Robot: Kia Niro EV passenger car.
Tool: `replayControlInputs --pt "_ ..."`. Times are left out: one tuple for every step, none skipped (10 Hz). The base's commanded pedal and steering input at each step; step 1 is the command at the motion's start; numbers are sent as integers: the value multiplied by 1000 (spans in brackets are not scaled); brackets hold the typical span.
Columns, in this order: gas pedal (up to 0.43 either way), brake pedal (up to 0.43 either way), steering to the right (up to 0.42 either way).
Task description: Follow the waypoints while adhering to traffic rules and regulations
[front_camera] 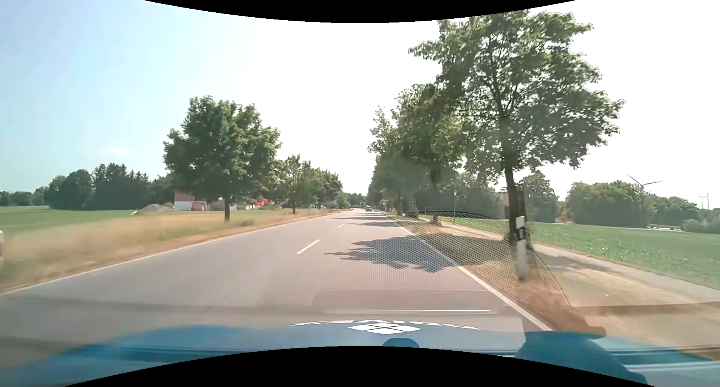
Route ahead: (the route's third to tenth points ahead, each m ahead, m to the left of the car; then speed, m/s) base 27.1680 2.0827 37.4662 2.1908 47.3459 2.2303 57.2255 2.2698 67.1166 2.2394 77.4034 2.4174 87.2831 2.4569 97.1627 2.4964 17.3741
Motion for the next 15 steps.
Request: replayControlInputs --pt "0 122 -1" --pt "0 146 -1" --pt "0 177 -1" --pt "0 213 -1" --pt "0 226 -1" --pt "0 220 -1" --pt "0 226 -1" --pt "0 226 -1" --pt "0 232 -1" --pt "0 226 -1" --pt "0 232 -1" --pt "0 238 -1" --pt "0 244 -1" --pt "0 244 -1" --pt "0 244 -1"
